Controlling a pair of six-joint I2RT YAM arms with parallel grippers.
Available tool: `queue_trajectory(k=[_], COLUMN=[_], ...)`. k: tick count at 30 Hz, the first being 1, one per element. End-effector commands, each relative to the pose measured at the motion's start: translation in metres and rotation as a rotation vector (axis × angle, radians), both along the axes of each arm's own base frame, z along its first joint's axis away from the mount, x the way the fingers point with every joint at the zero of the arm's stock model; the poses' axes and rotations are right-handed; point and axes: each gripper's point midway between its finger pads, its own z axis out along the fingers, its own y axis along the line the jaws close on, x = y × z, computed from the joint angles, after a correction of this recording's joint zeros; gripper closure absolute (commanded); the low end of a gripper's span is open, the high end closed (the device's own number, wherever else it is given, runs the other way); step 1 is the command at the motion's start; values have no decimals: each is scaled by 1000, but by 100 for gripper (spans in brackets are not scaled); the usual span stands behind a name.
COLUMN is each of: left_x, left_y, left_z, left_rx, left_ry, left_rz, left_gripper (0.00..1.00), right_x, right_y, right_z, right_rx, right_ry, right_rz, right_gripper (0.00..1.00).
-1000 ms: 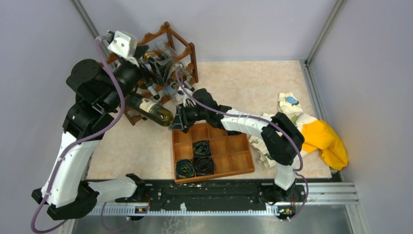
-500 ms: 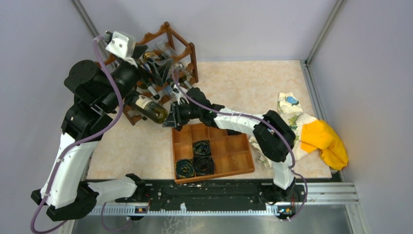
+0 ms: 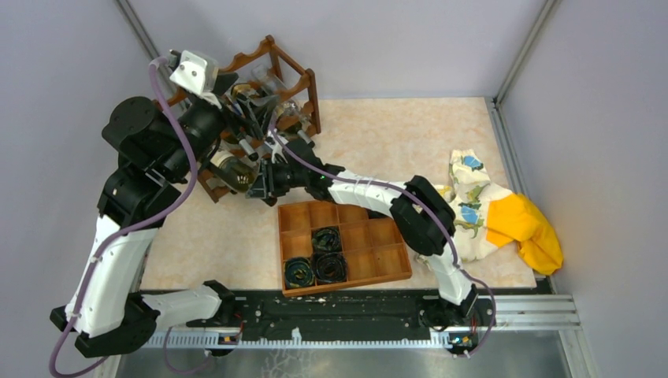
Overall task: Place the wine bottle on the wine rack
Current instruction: Place the wine bottle in the wine rack.
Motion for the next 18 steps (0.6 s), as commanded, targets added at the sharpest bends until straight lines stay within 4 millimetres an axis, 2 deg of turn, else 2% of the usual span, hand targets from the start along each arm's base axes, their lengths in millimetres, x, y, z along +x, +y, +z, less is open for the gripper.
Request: queue_trajectory(k=[1,10,18], left_x=[-7,-4,-3], left_y=[9,10,12], left_z=[15,15,15], left_rx=[-14,-14,-3], left_ry=[-30,-29,-34], left_rz=[15,29,43], left_gripper=[1,1,1], right_x=[22,43,48], right_y=[28,59,81], right_z=[105,109,111], right_rx=[244,253,261], right_ry=[-154,-120,-112], right_rz=[-50,-113,-140], right_gripper=[100,100,100])
